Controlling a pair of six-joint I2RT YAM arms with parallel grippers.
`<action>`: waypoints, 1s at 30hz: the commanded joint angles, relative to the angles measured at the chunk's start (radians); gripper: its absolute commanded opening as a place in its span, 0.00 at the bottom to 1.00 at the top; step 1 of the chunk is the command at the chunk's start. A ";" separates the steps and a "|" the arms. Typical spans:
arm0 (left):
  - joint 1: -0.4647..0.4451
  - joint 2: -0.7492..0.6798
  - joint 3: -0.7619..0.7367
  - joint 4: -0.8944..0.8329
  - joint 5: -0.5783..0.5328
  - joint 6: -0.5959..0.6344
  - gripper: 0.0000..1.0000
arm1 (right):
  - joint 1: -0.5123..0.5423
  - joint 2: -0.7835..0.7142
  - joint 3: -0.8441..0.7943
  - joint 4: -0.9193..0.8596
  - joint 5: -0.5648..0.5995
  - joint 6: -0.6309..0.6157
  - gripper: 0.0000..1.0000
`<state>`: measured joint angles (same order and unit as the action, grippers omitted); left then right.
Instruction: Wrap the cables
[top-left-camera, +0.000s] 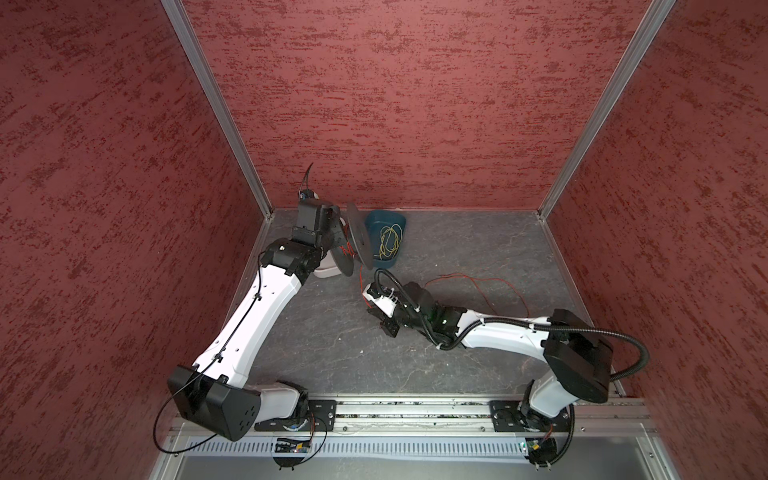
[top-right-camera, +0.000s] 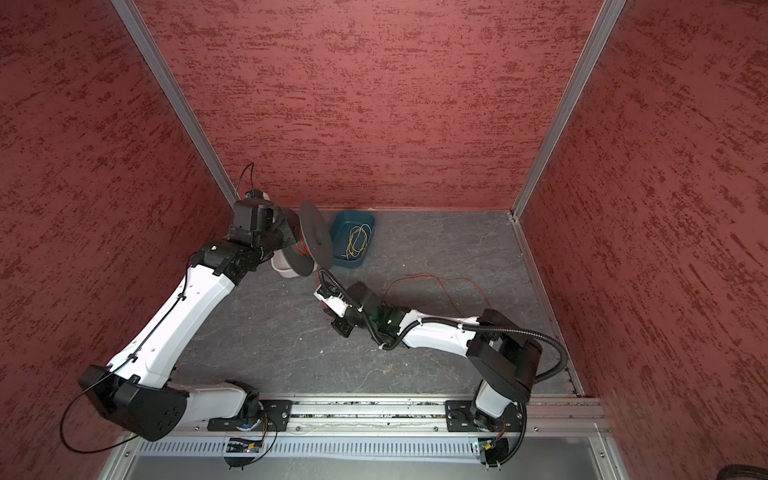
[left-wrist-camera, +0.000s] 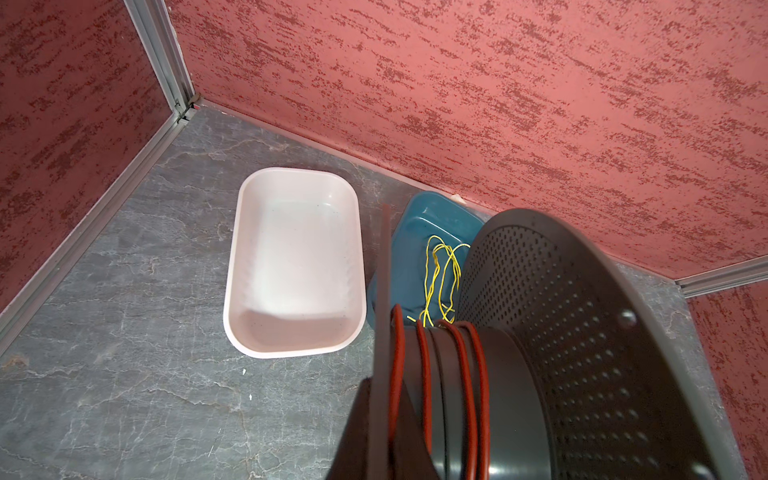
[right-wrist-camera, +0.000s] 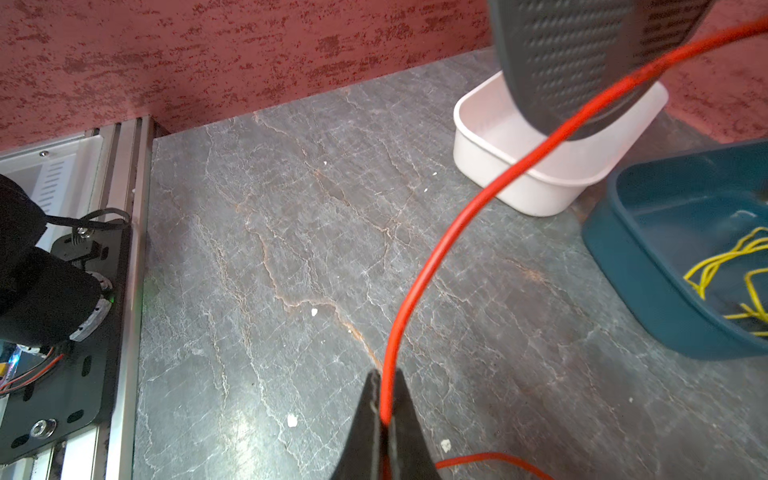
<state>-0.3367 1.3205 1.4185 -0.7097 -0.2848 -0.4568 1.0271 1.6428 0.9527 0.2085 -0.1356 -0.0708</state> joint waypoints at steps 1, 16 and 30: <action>-0.025 0.015 0.032 0.055 -0.083 0.022 0.00 | 0.015 -0.016 0.032 0.005 -0.045 -0.008 0.00; -0.202 0.094 0.035 -0.028 -0.329 0.192 0.00 | 0.004 -0.159 0.146 -0.161 0.434 -0.008 0.02; -0.337 0.086 -0.014 -0.021 -0.277 0.352 0.00 | -0.134 -0.184 0.233 -0.191 0.681 0.002 0.12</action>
<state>-0.6361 1.4322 1.4033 -0.7624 -0.5659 -0.1570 0.9302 1.4849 1.1355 0.0406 0.4755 -0.0601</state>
